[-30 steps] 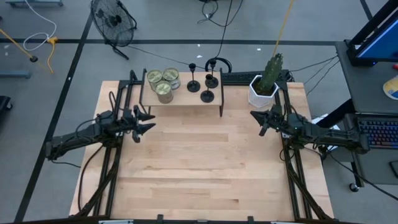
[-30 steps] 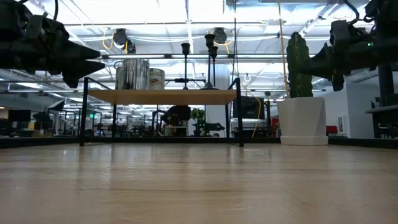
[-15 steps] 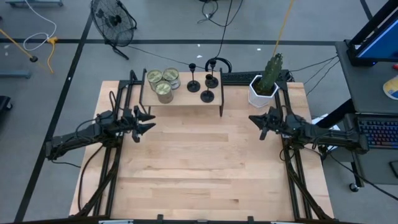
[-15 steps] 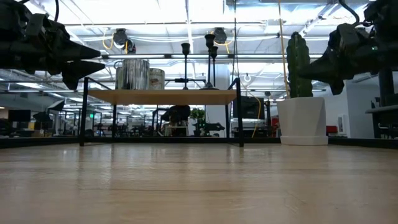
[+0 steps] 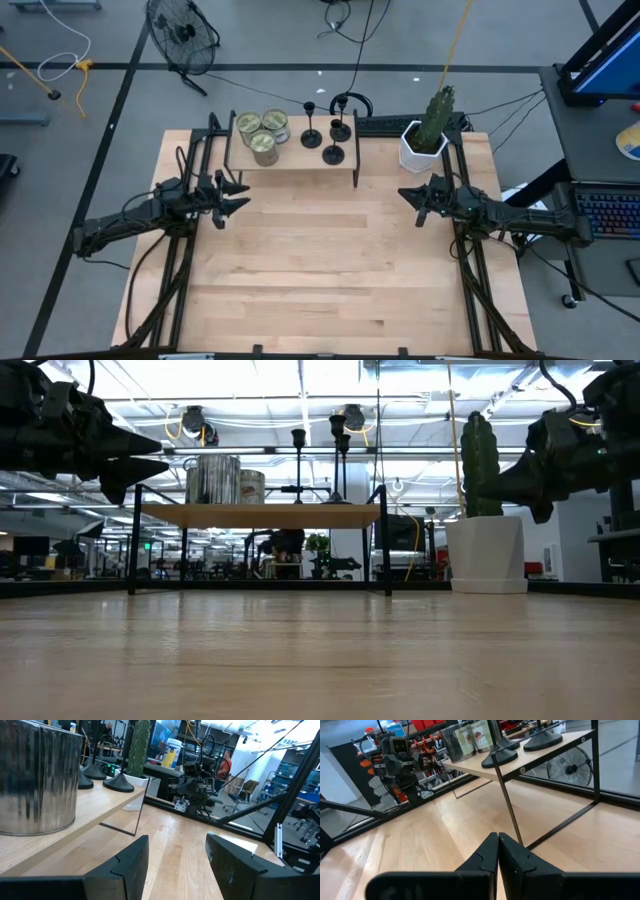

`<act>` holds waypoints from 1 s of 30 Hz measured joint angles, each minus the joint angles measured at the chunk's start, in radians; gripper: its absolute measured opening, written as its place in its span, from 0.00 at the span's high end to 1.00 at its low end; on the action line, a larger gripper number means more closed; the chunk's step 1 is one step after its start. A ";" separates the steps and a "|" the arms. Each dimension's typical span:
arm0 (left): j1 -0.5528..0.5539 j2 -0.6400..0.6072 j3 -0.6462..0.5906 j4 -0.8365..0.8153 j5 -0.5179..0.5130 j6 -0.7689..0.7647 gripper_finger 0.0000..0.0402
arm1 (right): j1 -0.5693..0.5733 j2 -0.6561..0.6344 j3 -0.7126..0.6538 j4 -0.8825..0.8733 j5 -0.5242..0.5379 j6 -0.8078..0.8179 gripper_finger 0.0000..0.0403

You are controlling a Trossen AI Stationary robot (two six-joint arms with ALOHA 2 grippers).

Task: Pick & Place candle stick holders
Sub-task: Return to Home Position

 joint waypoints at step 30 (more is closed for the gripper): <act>0.000 0.000 0.000 0.000 0.000 0.000 0.49 | 0.000 0.005 -0.003 0.042 0.004 0.000 0.98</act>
